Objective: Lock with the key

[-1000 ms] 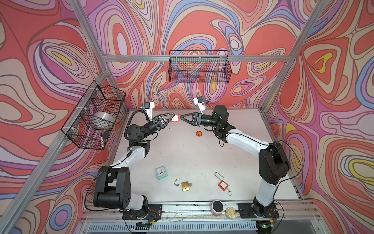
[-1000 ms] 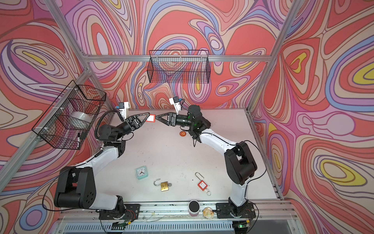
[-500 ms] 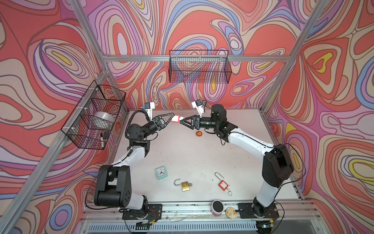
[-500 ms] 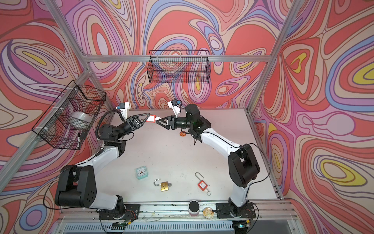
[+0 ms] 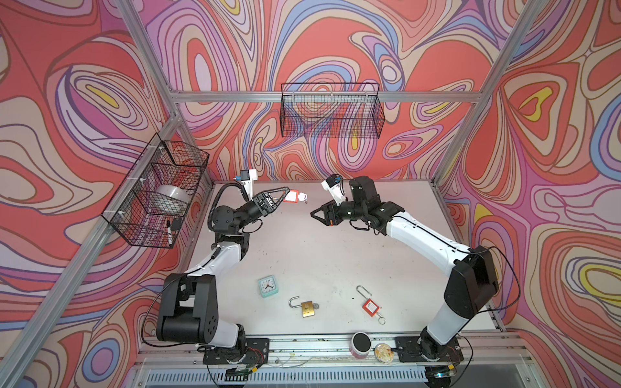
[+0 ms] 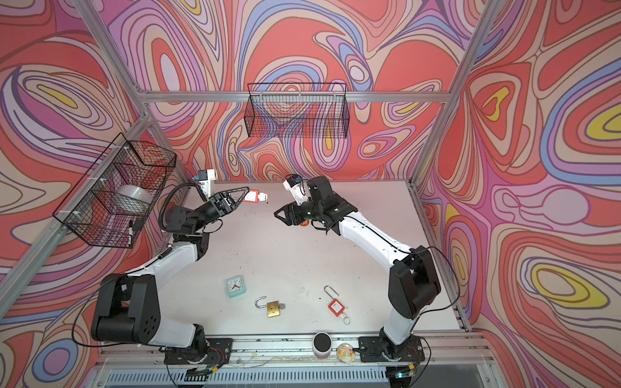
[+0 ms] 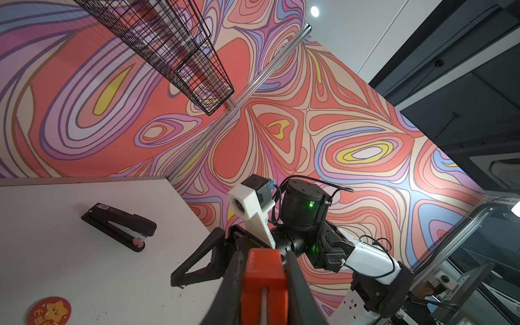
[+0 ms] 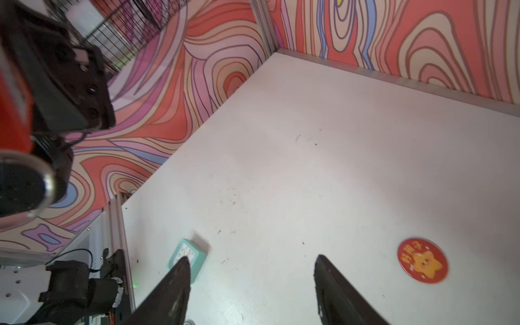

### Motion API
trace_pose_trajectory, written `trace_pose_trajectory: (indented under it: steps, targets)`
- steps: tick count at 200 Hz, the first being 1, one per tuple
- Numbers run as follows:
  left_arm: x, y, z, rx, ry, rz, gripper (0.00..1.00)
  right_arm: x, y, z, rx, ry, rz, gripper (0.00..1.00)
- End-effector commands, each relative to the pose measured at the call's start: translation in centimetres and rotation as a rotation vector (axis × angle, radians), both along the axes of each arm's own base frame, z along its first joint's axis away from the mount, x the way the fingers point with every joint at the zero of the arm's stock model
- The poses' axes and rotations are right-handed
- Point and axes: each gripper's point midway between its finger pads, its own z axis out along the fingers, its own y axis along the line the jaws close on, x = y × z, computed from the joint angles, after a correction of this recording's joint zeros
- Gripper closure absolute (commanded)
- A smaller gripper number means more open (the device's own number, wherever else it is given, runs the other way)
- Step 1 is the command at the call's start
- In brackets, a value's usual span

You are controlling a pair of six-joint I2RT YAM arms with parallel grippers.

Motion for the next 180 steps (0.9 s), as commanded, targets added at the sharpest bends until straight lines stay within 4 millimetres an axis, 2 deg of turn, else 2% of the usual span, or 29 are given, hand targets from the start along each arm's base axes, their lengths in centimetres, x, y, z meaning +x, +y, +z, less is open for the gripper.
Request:
trace_pose_trajectory:
  steps: [1, 29, 71, 96, 130, 162, 180]
  targets:
    - [-1.3, -0.1, 2.4, -0.005, -0.106, -0.019, 1.00, -0.1, -1.5, 1.7, -0.059, -0.069, -0.006, 0.28]
    - [-1.4, -0.1, 2.4, -0.005, -0.105, -0.020, 1.00, -1.7, 0.4, 5.4, 0.132, -0.041, 0.111, 0.28]
    - [-1.5, -0.1, 2.4, -0.005, -0.105, -0.022, 1.00, -1.5, 1.8, 10.6, 0.336, -0.075, 0.138, 0.32]
    - [-1.5, -0.1, 2.4, -0.005, -0.103, -0.022, 1.00, -1.7, 2.8, 12.8, 0.459, -0.054, 0.188, 0.34]
    - [-1.6, 0.0, 2.5, -0.007, -0.108, -0.018, 1.00, -1.4, 4.0, 12.8, 0.546, 0.047, 0.235, 0.43]
    - [-1.8, -0.1, 2.4, -0.006, -0.104, -0.021, 1.00, -1.7, 4.2, 13.3, 0.576, 0.058, 0.262, 0.62]
    - [-1.7, 0.0, 2.4, -0.007, -0.105, -0.019, 1.00, -2.1, 4.4, 13.3, 0.574, 0.066, 0.283, 0.63]
